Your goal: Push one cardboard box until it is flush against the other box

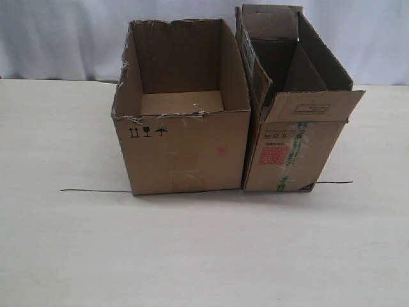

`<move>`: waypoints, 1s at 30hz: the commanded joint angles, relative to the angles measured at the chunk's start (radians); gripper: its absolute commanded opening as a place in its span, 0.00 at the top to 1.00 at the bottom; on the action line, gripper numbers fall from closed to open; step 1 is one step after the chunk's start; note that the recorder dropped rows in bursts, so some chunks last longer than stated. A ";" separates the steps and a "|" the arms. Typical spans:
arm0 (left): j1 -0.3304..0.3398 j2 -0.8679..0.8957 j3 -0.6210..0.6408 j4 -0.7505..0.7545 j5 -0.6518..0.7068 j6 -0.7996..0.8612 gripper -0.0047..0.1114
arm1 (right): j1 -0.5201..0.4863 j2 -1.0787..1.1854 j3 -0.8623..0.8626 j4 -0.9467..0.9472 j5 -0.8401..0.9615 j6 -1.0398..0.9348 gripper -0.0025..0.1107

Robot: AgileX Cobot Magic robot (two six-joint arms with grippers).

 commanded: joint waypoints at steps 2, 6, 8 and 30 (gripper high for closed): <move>-0.001 -0.003 0.003 0.003 -0.005 -0.002 0.96 | -0.008 -0.003 0.004 -0.007 -0.076 -0.006 0.93; -0.001 -0.003 0.003 0.001 -0.005 -0.002 0.96 | -0.008 -0.003 0.004 0.019 -0.175 -0.001 0.93; -0.001 -0.003 0.003 0.001 -0.005 -0.002 0.96 | -0.008 -0.003 0.004 -0.136 -0.164 0.100 0.93; -0.001 -0.003 0.003 0.001 -0.005 -0.002 0.96 | -0.008 -0.003 0.004 -0.846 -0.033 0.755 0.93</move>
